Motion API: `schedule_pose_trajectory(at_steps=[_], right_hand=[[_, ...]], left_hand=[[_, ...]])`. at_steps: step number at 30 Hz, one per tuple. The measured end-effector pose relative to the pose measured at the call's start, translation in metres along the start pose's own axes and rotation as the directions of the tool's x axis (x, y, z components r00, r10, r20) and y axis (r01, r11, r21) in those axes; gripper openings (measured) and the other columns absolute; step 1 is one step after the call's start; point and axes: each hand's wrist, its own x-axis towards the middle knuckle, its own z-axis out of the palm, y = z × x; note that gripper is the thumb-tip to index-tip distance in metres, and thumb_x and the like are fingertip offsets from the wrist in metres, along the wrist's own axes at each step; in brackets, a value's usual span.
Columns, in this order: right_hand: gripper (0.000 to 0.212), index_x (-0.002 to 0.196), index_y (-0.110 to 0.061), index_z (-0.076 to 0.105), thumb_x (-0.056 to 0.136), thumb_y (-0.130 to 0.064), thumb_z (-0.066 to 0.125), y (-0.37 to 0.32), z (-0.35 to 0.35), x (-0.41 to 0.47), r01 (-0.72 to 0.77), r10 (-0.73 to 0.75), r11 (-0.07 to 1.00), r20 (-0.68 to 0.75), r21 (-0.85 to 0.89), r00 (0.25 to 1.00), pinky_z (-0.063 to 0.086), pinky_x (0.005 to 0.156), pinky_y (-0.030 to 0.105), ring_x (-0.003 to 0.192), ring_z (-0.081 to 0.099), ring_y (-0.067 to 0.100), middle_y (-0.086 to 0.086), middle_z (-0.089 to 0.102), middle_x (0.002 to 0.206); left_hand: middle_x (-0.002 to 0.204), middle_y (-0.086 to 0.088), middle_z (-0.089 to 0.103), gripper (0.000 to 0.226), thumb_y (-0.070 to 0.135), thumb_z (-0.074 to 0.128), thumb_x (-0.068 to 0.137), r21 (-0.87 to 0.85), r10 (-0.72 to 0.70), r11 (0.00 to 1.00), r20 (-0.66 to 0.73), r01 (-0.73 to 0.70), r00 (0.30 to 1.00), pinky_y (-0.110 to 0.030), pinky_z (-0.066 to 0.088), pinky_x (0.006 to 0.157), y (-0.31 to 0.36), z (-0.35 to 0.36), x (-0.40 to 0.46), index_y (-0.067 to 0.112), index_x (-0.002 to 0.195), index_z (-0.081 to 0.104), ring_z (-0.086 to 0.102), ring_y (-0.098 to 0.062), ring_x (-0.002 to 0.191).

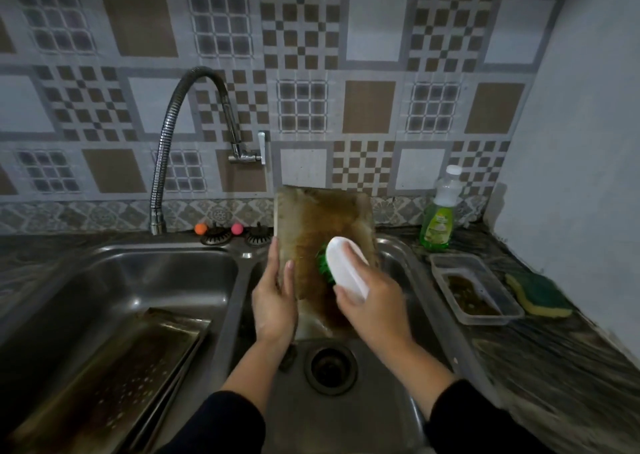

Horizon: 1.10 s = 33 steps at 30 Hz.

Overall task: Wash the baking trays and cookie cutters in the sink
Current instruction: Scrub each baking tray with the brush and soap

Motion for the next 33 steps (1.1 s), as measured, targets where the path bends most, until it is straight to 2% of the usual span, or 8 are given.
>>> schedule_pose_trajectory(at_steps=[6, 13, 15, 18, 20, 25, 28, 33], right_hand=[[0.073, 0.149, -0.030, 0.026, 0.087, -0.028, 0.064, -0.002, -0.019, 0.092, -0.060, 0.055, 0.998, -0.186, -0.021, 0.981, 0.047, 0.075, 0.021, 0.089, 0.059, 0.017, 0.006, 0.065, 0.109], [0.077, 0.147, -0.028, 0.032, 0.081, -0.020, 0.071, -0.013, 0.028, -0.025, 0.057, -0.062, 0.968, 0.014, 0.243, 0.998, 0.041, 0.098, 0.012, 0.116, 0.049, -0.006, -0.006, 0.053, 0.135], [0.077, 0.148, -0.032, 0.026, 0.085, -0.023, 0.068, -0.009, 0.027, -0.001, 0.034, -0.030, 0.971, -0.022, 0.238, 0.999, 0.051, 0.091, 0.022, 0.108, 0.057, 0.003, -0.004, 0.055, 0.130], [0.072, 0.150, -0.030, 0.023, 0.089, -0.028, 0.062, -0.012, 0.014, 0.077, -0.055, 0.077, 0.983, -0.122, 0.175, 0.990, 0.050, 0.080, 0.019, 0.101, 0.059, 0.012, -0.001, 0.055, 0.127], [0.071, 0.150, -0.026, 0.025, 0.090, -0.027, 0.062, -0.013, 0.007, 0.097, -0.034, 0.059, 0.986, -0.155, 0.164, 0.986, 0.045, 0.086, 0.018, 0.113, 0.056, 0.015, 0.001, 0.051, 0.136], [0.078, 0.149, -0.035, 0.026, 0.083, -0.029, 0.068, 0.002, 0.020, -0.004, -0.015, 0.010, 0.983, 0.028, 0.183, 1.000, 0.046, 0.088, 0.013, 0.107, 0.056, 0.001, -0.020, 0.046, 0.127], [0.075, 0.148, -0.030, 0.031, 0.083, -0.025, 0.069, 0.015, 0.018, 0.003, -0.061, 0.062, 0.982, -0.001, 0.178, 0.998, 0.038, 0.082, 0.002, 0.104, 0.053, -0.002, -0.012, 0.054, 0.127], [0.068, 0.150, -0.022, 0.026, 0.092, -0.030, 0.060, 0.008, -0.012, 0.080, -0.270, 0.276, 0.958, -0.061, 0.099, 0.959, 0.044, 0.082, 0.021, 0.108, 0.056, 0.015, 0.007, 0.056, 0.130]], left_hand=[[0.118, 0.033, 0.053, 0.051, 0.015, 0.050, 0.099, -0.011, 0.103, 0.995, 0.179, -0.103, 0.978, -0.003, 0.038, 0.094, 0.017, 0.021, -0.013, 0.036, 0.143, 0.037, 0.050, 0.019, 0.111], [0.128, 0.012, 0.057, 0.062, 0.005, 0.047, 0.098, -0.002, 0.051, 0.999, 0.051, -0.051, 0.997, -0.003, 0.041, 0.090, 0.010, 0.007, 0.003, 0.052, 0.134, 0.030, 0.055, 0.012, 0.108], [0.127, 0.022, 0.053, 0.059, 0.005, 0.047, 0.098, 0.016, 0.074, 0.997, 0.080, -0.076, 0.994, -0.001, 0.038, 0.090, 0.011, 0.008, -0.001, 0.046, 0.137, 0.031, 0.051, 0.019, 0.107], [0.109, 0.043, 0.049, 0.053, 0.009, 0.049, 0.099, 0.027, 0.104, 0.994, 0.061, -0.105, 0.993, -0.003, 0.037, 0.089, 0.017, 0.021, -0.005, 0.029, 0.146, 0.036, 0.049, 0.025, 0.101], [0.112, 0.038, 0.050, 0.050, 0.013, 0.049, 0.100, 0.019, 0.102, 0.995, 0.020, -0.102, 0.995, 0.000, 0.036, 0.087, 0.024, 0.025, 0.000, 0.028, 0.146, 0.036, 0.048, 0.028, 0.098], [0.119, 0.019, 0.055, 0.049, 0.019, 0.047, 0.100, 0.013, 0.022, 1.000, -0.066, -0.021, 0.998, 0.002, 0.039, 0.083, 0.023, 0.013, 0.017, 0.032, 0.146, 0.035, 0.052, 0.024, 0.094], [0.118, 0.024, 0.053, 0.049, 0.015, 0.047, 0.100, 0.003, 0.010, 1.000, -0.004, -0.010, 1.000, 0.005, 0.036, 0.081, 0.022, 0.019, 0.000, 0.032, 0.144, 0.034, 0.048, 0.029, 0.095], [0.127, 0.028, 0.047, 0.049, 0.011, 0.047, 0.100, -0.036, 0.038, 0.999, -0.009, -0.038, 0.999, 0.002, 0.033, 0.092, 0.028, 0.032, -0.017, 0.026, 0.145, 0.037, 0.043, 0.028, 0.109]])
